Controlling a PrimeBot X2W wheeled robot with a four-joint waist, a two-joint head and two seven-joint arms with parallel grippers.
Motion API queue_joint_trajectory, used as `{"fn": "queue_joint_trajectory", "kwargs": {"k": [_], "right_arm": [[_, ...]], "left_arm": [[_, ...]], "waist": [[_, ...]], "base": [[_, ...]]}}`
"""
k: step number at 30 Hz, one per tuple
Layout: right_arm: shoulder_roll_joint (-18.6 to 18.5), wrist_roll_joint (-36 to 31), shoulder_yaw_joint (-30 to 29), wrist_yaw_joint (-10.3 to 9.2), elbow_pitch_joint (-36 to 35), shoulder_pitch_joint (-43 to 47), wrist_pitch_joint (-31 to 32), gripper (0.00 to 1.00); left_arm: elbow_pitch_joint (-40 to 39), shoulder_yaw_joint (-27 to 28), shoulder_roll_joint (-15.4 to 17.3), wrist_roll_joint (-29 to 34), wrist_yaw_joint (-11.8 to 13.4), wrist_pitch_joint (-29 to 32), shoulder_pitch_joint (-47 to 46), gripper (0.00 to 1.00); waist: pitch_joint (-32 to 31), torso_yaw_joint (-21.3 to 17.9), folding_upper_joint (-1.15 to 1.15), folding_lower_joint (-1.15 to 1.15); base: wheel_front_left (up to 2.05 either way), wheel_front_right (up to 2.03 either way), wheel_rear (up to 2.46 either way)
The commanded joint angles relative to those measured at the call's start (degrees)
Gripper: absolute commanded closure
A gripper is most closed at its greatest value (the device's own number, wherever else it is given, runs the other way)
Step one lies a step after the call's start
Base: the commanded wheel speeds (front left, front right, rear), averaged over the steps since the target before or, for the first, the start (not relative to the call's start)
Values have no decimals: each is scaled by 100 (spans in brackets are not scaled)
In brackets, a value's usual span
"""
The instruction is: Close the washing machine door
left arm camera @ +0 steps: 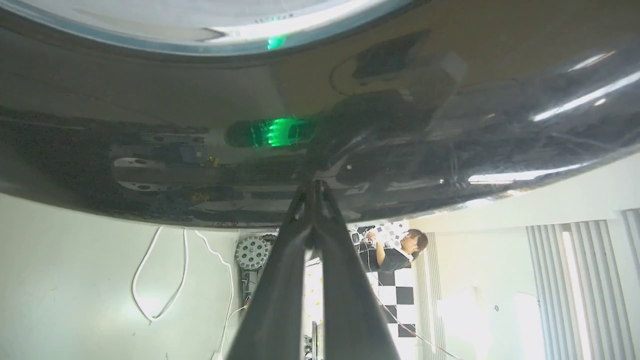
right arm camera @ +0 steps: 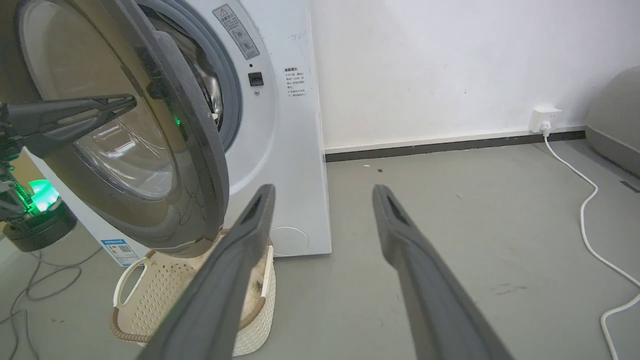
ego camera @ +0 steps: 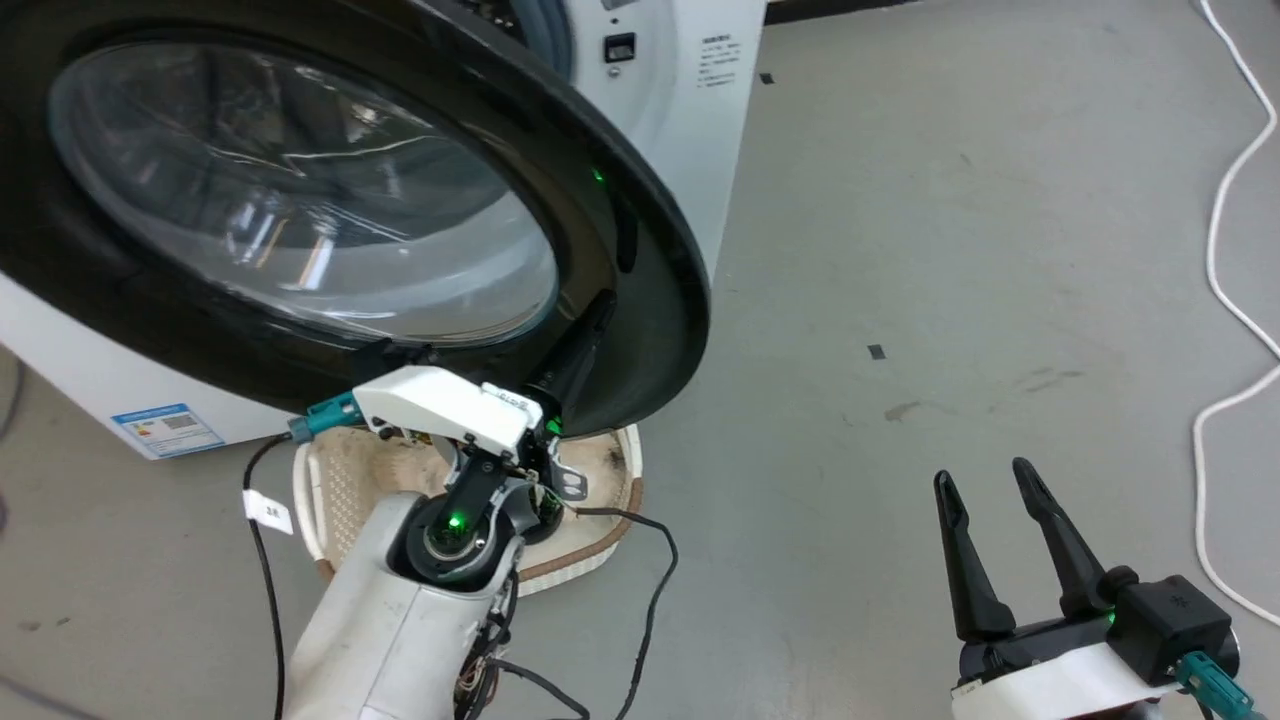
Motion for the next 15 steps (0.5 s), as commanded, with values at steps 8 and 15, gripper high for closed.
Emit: {"fn": "queue_joint_trajectory", "kwargs": {"k": [8,15], "right_arm": [[21,5,-77,5,-18,29,-26,0],[21,-60,-122,5,-12,172,-26,0]], "left_arm": [[90,-475,158,383,-155,-90,304,100],[-780,-1135,992,1960,-163,-841,1044,100]], "waist": [[-328,579,0,-1],[-692,1144,0,-1]], "base": [[0,0,0],[0,0,0]]}}
